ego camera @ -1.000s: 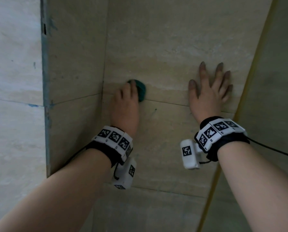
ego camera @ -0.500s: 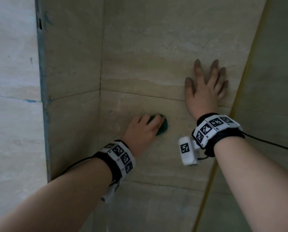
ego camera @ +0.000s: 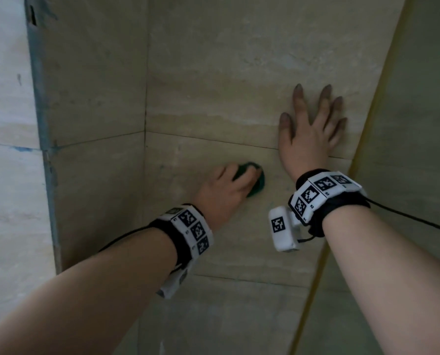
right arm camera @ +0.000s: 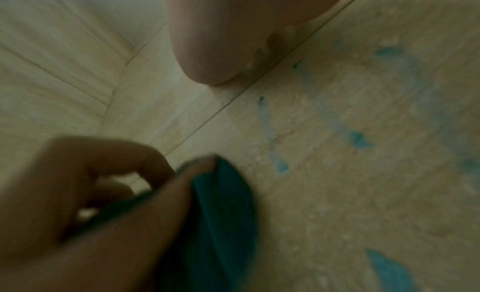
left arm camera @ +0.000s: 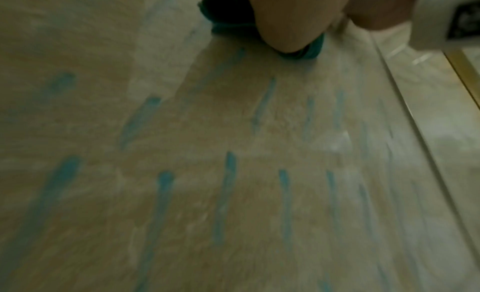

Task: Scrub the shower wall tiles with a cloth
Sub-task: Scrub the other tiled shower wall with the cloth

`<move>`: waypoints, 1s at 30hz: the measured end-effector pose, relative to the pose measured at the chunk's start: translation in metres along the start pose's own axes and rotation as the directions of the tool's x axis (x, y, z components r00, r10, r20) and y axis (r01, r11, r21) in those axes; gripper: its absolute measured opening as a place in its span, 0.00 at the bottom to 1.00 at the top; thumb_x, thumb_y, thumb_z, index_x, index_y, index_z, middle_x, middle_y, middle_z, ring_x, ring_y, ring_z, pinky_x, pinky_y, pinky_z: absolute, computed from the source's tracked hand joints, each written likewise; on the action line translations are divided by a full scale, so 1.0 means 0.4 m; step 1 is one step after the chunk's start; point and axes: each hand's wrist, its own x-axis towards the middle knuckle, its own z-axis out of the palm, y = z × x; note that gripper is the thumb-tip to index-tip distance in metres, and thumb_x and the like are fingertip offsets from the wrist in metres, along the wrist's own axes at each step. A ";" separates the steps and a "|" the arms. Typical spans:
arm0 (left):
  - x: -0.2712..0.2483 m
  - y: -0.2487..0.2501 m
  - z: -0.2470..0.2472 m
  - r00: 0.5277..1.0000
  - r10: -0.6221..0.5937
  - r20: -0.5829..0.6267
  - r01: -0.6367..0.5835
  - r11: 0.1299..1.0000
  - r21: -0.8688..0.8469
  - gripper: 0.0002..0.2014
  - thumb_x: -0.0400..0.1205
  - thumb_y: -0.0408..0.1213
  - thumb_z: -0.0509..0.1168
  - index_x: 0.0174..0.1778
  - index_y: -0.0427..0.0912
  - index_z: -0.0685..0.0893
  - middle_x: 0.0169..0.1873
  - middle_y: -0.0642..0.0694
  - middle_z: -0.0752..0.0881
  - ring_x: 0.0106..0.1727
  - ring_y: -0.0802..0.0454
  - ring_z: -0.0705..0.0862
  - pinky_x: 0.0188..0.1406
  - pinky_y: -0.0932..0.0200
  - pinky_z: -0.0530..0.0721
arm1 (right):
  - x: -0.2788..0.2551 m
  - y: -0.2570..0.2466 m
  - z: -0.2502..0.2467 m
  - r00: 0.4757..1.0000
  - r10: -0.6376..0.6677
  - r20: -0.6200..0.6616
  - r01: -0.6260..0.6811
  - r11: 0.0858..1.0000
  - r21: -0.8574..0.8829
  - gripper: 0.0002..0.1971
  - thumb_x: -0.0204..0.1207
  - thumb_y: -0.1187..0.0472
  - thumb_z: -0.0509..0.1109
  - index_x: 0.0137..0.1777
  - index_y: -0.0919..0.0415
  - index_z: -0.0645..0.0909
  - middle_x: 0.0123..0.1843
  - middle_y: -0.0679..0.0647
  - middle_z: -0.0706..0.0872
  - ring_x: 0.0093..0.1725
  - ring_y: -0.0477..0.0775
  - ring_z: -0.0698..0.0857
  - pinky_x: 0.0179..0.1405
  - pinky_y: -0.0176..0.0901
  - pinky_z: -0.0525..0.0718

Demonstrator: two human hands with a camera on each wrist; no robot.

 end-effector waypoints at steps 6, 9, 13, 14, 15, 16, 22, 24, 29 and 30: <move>-0.015 -0.022 0.005 0.980 0.194 -0.041 -0.189 0.976 0.105 0.24 0.77 0.29 0.53 0.65 0.42 0.86 0.61 0.46 0.69 0.47 0.46 0.69 0.45 0.54 0.66 | -0.006 0.003 -0.001 1.000 -0.004 0.009 0.005 1.000 -0.017 0.27 0.85 0.45 0.51 0.83 0.40 0.54 0.86 0.59 0.45 0.84 0.66 0.42 0.79 0.62 0.39; 0.066 -0.060 -0.014 0.995 -0.011 -0.104 0.019 0.996 0.084 0.24 0.75 0.31 0.53 0.64 0.37 0.85 0.61 0.43 0.73 0.47 0.43 0.68 0.44 0.52 0.65 | -0.008 0.006 -0.003 1.000 -0.006 0.016 0.007 1.000 -0.023 0.26 0.85 0.45 0.50 0.83 0.40 0.53 0.86 0.59 0.45 0.84 0.65 0.42 0.80 0.62 0.39; 0.120 -0.064 -0.028 0.989 -0.137 -0.057 0.140 0.989 0.055 0.26 0.73 0.33 0.52 0.66 0.37 0.83 0.60 0.41 0.81 0.50 0.40 0.69 0.45 0.50 0.64 | -0.007 0.006 -0.002 1.000 -0.004 0.011 0.004 1.000 -0.009 0.26 0.85 0.45 0.51 0.83 0.39 0.54 0.86 0.58 0.45 0.84 0.65 0.42 0.80 0.62 0.39; 0.115 -0.053 -0.025 0.987 -0.144 -0.067 0.147 0.989 0.033 0.27 0.73 0.33 0.51 0.67 0.37 0.83 0.62 0.41 0.76 0.50 0.40 0.69 0.45 0.50 0.64 | -0.007 0.006 -0.001 1.000 -0.004 0.006 0.004 1.000 -0.013 0.26 0.85 0.45 0.51 0.83 0.39 0.54 0.86 0.58 0.46 0.84 0.64 0.42 0.80 0.62 0.39; 0.103 -0.039 -0.017 0.990 -0.118 -0.083 0.118 0.993 0.005 0.27 0.73 0.33 0.51 0.66 0.37 0.83 0.62 0.41 0.72 0.51 0.41 0.68 0.45 0.50 0.64 | -0.006 0.007 -0.001 1.000 -0.003 0.002 0.003 1.000 -0.015 0.26 0.85 0.45 0.52 0.83 0.39 0.54 0.86 0.58 0.46 0.84 0.64 0.42 0.80 0.62 0.39; 0.086 -0.021 -0.008 0.995 -0.056 -0.085 0.054 0.998 -0.023 0.27 0.73 0.32 0.51 0.65 0.38 0.84 0.62 0.42 0.69 0.50 0.41 0.68 0.45 0.51 0.64 | -0.006 0.007 0.000 1.000 -0.001 -0.001 0.001 1.000 -0.016 0.26 0.85 0.45 0.52 0.83 0.39 0.54 0.86 0.57 0.46 0.84 0.64 0.42 0.80 0.61 0.39; 0.024 0.024 0.015 0.978 0.207 -0.014 -0.206 0.978 0.024 0.23 0.74 0.29 0.55 0.62 0.43 0.87 0.61 0.48 0.72 0.48 0.47 0.69 0.47 0.53 0.66 | -0.009 0.009 -0.003 1.000 0.001 0.016 -0.001 1.000 -0.018 0.26 0.85 0.44 0.52 0.83 0.38 0.53 0.86 0.56 0.45 0.84 0.63 0.42 0.80 0.61 0.38; 0.031 0.009 0.000 0.963 0.267 0.024 -0.268 0.963 0.034 0.21 0.75 0.31 0.57 0.60 0.44 0.88 0.58 0.49 0.80 0.47 0.48 0.69 0.46 0.54 0.66 | -0.009 0.011 -0.005 1.000 -0.008 0.026 0.008 1.000 -0.009 0.27 0.85 0.44 0.52 0.83 0.38 0.53 0.86 0.57 0.45 0.84 0.63 0.41 0.80 0.61 0.38; 0.027 -0.043 -0.055 0.955 0.279 0.102 -0.280 0.960 0.004 0.18 0.71 0.39 0.60 0.51 0.43 0.91 0.45 0.49 0.85 0.37 0.48 0.79 0.44 0.55 0.65 | -0.020 0.014 -0.017 0.997 -0.022 0.073 0.023 1.000 -0.013 0.27 0.85 0.44 0.52 0.83 0.38 0.53 0.86 0.57 0.44 0.84 0.63 0.41 0.80 0.62 0.39; 0.025 -0.053 -0.063 0.958 0.258 0.129 -0.259 0.966 -0.006 0.18 0.70 0.39 0.61 0.50 0.43 0.92 0.44 0.49 0.85 0.36 0.48 0.80 0.44 0.55 0.65 | -0.022 0.014 -0.020 0.996 -0.024 0.091 0.025 1.000 -0.013 0.27 0.85 0.44 0.52 0.83 0.38 0.52 0.86 0.57 0.43 0.84 0.63 0.40 0.80 0.62 0.39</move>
